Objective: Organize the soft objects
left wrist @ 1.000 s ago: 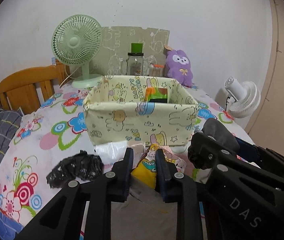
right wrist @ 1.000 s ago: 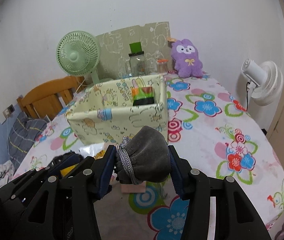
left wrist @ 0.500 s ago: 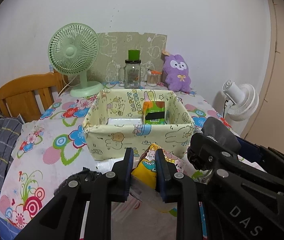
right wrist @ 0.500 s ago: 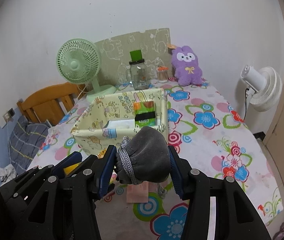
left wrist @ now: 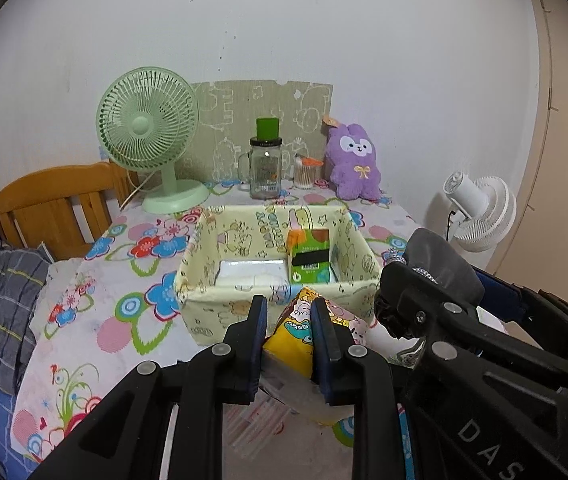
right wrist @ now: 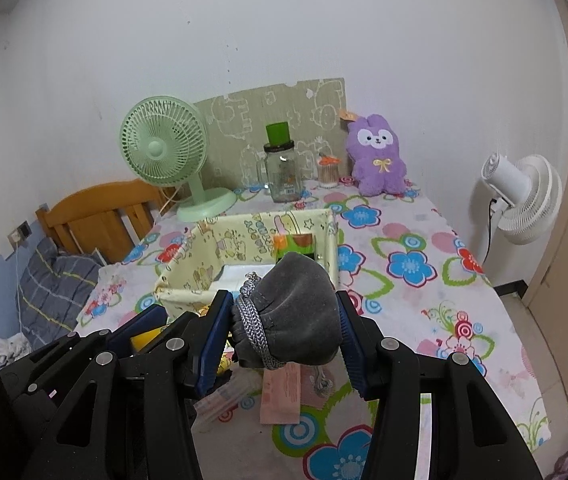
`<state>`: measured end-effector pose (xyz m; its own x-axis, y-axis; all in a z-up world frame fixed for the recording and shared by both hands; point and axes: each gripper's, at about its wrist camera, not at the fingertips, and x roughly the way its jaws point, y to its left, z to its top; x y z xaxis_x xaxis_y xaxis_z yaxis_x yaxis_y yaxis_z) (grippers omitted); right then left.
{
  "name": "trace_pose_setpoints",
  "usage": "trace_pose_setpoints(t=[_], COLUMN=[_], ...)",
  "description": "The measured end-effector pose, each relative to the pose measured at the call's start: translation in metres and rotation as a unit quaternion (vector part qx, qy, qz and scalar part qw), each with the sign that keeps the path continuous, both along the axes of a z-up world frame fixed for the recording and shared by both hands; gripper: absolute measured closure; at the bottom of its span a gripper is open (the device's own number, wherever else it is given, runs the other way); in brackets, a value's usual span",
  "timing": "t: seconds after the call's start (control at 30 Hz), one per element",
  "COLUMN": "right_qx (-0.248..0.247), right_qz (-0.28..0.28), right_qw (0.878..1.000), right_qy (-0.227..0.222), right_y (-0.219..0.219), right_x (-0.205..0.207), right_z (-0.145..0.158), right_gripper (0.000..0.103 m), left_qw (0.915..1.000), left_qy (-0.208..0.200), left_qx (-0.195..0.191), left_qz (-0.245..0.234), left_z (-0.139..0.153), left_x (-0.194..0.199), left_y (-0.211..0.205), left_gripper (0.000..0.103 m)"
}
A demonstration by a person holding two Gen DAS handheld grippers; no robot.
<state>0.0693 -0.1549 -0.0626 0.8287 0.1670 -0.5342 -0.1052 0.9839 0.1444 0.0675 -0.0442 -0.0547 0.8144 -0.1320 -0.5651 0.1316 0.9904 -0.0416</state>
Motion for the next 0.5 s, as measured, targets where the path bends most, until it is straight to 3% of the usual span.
trace_pose_setpoints(t=[0.5], right_qx=[0.0], right_qz=[0.002], right_qw=[1.0], right_qy=[-0.012], right_y=[0.003], right_x=[0.025], right_z=[0.015], right_gripper=[0.048], left_qw=[0.9999], left_qy=[-0.014], left_qx=[-0.005], left_qz=[0.003], left_z=[0.012], left_x=[0.023], left_y=[0.006], left_gripper=[0.082])
